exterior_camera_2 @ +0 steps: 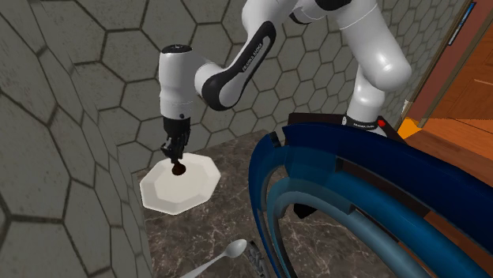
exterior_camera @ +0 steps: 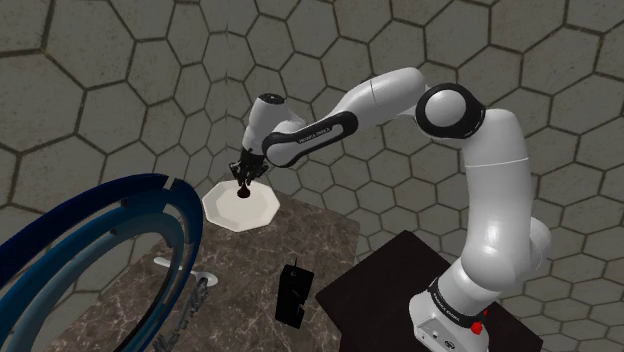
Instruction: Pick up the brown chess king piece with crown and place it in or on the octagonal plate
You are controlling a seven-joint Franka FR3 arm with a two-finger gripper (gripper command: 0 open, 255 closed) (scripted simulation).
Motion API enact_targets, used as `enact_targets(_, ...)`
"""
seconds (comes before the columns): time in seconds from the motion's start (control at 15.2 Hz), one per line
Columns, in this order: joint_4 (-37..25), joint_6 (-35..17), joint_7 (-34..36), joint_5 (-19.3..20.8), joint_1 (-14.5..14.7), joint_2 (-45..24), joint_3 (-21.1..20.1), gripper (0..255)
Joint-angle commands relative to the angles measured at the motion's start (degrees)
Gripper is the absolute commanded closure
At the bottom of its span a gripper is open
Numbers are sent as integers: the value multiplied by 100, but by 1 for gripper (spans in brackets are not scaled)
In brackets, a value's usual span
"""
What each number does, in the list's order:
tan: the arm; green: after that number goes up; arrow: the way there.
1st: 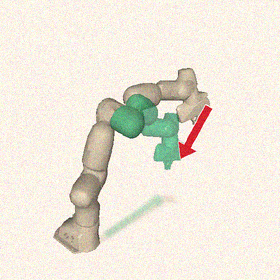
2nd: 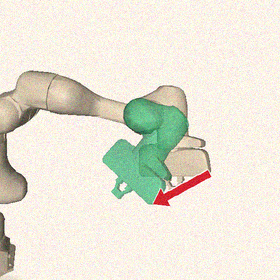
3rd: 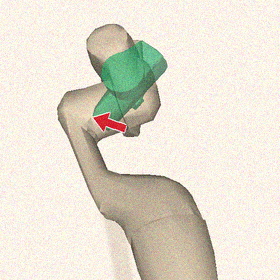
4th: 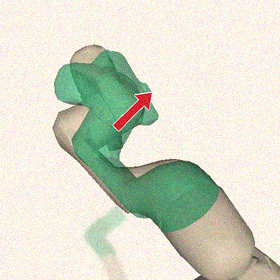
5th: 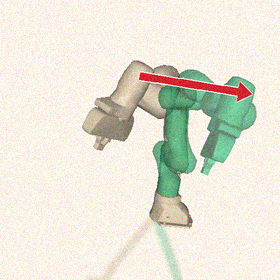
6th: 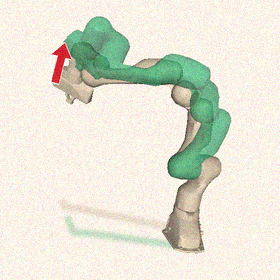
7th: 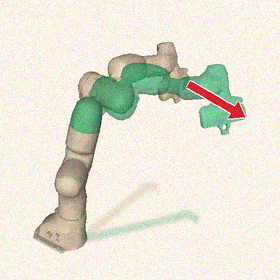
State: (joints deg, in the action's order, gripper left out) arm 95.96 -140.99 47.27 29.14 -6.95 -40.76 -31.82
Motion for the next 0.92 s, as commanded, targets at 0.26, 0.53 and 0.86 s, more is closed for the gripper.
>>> enact_targets(0.26, -22, -284, 113, 180, 125, -299, 182, 255)
enact_targets(0.53, -40, -362, 144, 230, 163, -391, 237, 255)
enact_targets(0.86, -40, -362, 144, 230, 163, -391, 237, 255)
